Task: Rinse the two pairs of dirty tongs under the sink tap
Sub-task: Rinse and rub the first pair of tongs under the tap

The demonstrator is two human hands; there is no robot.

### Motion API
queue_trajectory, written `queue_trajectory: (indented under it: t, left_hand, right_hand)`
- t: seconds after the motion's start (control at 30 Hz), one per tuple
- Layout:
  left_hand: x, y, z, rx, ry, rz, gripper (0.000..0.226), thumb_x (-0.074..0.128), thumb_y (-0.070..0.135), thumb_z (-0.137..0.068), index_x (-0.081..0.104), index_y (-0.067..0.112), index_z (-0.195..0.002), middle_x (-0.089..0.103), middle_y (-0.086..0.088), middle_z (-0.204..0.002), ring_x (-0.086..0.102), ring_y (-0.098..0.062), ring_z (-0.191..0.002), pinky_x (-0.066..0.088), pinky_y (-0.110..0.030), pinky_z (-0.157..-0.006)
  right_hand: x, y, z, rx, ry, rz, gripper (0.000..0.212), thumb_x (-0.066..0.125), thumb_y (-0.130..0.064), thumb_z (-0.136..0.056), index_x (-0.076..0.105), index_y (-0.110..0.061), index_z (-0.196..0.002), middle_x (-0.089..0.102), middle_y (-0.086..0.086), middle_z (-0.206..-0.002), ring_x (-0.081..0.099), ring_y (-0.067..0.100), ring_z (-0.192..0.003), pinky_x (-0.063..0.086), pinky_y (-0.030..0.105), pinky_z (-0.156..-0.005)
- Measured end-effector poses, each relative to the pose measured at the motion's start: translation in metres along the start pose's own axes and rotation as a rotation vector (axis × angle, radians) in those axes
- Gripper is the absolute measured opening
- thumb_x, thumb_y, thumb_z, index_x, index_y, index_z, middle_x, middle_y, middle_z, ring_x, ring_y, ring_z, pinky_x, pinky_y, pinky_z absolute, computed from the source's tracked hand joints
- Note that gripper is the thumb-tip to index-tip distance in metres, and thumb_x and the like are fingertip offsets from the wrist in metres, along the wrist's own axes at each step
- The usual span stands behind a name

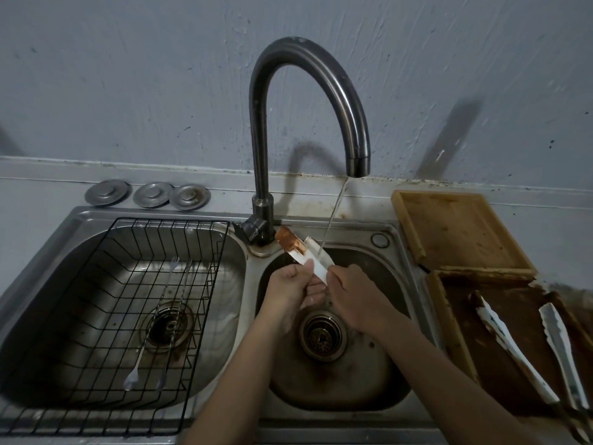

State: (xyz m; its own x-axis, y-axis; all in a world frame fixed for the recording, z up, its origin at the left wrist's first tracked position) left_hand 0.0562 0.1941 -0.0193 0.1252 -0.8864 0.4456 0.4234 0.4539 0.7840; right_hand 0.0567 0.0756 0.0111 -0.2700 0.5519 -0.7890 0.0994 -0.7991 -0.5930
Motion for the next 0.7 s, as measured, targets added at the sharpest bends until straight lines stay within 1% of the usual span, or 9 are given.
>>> queue_trajectory:
  t: [0.07, 0.13, 0.27, 0.33, 0.43, 0.5, 0.57, 0.63, 0.7]
  left_hand:
    - [0.003, -0.002, 0.001, 0.018, -0.025, -0.073, 0.014, 0.060, 0.008, -0.087, 0.056, 0.001, -0.077, 0.065, -0.008, -0.059, 0.060, -0.011, -0.046, 0.048, -0.017, -0.044]
    - [0.003, -0.002, 0.002, 0.018, -0.035, -0.120, 0.010, 0.063, 0.007, -0.085, 0.059, 0.001, -0.079, 0.067, -0.011, -0.068, 0.064, -0.012, -0.051, 0.050, -0.017, -0.047]
    - [0.003, 0.000, 0.004, -0.086, -0.063, -0.108, 0.037, 0.046, 0.031, -0.097, 0.066, 0.003, -0.083, 0.074, -0.007, -0.066, 0.071, -0.014, -0.059, 0.054, -0.020, -0.050]
    - [0.003, -0.004, 0.003, -0.144, -0.056, -0.100, 0.044, 0.040, 0.037, -0.098, 0.065, 0.003, -0.086, 0.075, -0.007, -0.066, 0.073, -0.015, -0.063, 0.056, -0.022, -0.051]
    - [0.004, -0.014, 0.004, -0.159, -0.093, -0.126, 0.034, 0.051, 0.032, -0.093, 0.065, 0.002, -0.095, 0.076, -0.010, -0.076, 0.074, -0.017, -0.071, 0.057, -0.022, -0.057]
    - [0.005, -0.014, 0.005, -0.176, -0.125, -0.144, 0.035, 0.056, 0.031, -0.090, 0.065, -0.001, -0.101, 0.076, -0.012, -0.079, 0.073, -0.018, -0.072, 0.057, -0.024, -0.060]
    - [0.003, -0.012, 0.004, -0.238, -0.151, -0.110, 0.046, 0.048, 0.039, -0.093, 0.065, -0.003, -0.098, 0.074, -0.014, -0.076, 0.073, -0.019, -0.068, 0.058, -0.027, -0.058]
    - [0.001, -0.009, 0.002, -0.305, -0.129, -0.019, 0.065, 0.033, 0.052, -0.095, 0.066, -0.004, -0.094, 0.066, -0.018, -0.075, 0.071, -0.023, -0.064, 0.058, -0.028, -0.054]
    - [0.001, -0.009, 0.001, -0.297, -0.115, -0.027, 0.071, 0.028, 0.056, -0.094, 0.066, -0.004, -0.089, 0.064, -0.017, -0.072, 0.071, -0.022, -0.062, 0.057, -0.028, -0.052]
  right_hand:
    - [-0.002, 0.002, 0.000, 0.008, 0.006, -0.014, 0.034, 0.031, -0.032, -0.098, 0.037, -0.030, -0.065, 0.046, 0.006, -0.084, 0.049, 0.016, -0.066, 0.034, 0.026, -0.056]
    - [-0.003, 0.005, 0.001, 0.004, 0.001, -0.027, 0.035, 0.031, -0.031, -0.098, 0.037, -0.031, -0.064, 0.046, 0.005, -0.081, 0.048, 0.015, -0.065, 0.034, 0.025, -0.056]
    - [-0.006, 0.012, 0.009, -0.007, -0.001, -0.008, 0.031, 0.034, -0.030, -0.097, 0.044, -0.027, -0.068, 0.050, 0.005, -0.080, 0.053, 0.017, -0.065, 0.037, 0.024, -0.055]
    - [-0.007, 0.015, 0.012, -0.010, 0.003, 0.027, 0.032, 0.034, -0.032, -0.097, 0.044, -0.027, -0.068, 0.049, 0.003, -0.080, 0.055, 0.017, -0.067, 0.036, 0.024, -0.054]
    - [-0.007, 0.019, 0.016, -0.005, 0.002, 0.118, 0.029, 0.032, -0.035, -0.097, 0.045, -0.024, -0.073, 0.046, 0.002, -0.081, 0.054, 0.017, -0.067, 0.038, 0.026, -0.056]
    - [-0.008, 0.022, 0.017, -0.006, -0.001, 0.162, 0.027, 0.031, -0.035, -0.097, 0.045, -0.024, -0.076, 0.043, 0.001, -0.082, 0.052, 0.017, -0.066, 0.041, 0.029, -0.059]
    - [-0.009, 0.027, 0.021, -0.015, 0.002, 0.171, 0.027, 0.031, -0.036, -0.096, 0.045, -0.024, -0.076, 0.041, 0.000, -0.080, 0.052, 0.017, -0.065, 0.041, 0.030, -0.059]
    - [-0.010, 0.030, 0.024, -0.030, 0.017, 0.173, 0.027, 0.031, -0.035, -0.096, 0.045, -0.024, -0.076, 0.040, -0.002, -0.078, 0.051, 0.016, -0.063, 0.037, 0.027, -0.055]
    - [-0.010, 0.031, 0.025, -0.037, 0.034, 0.166, 0.028, 0.031, -0.036, -0.096, 0.047, -0.023, -0.077, 0.042, -0.001, -0.080, 0.051, 0.015, -0.063, 0.038, 0.026, -0.055]
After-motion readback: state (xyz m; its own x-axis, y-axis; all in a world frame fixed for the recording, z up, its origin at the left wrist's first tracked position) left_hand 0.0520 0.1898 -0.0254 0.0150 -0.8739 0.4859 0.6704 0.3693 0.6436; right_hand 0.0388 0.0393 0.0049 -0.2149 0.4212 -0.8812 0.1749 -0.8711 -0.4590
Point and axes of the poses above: each hand's wrist, its own z-axis away from the middle knuckle, its own x-axis out of the palm, y = z × x, the point moved 3 cm from there along -z, towards the middle knuckle
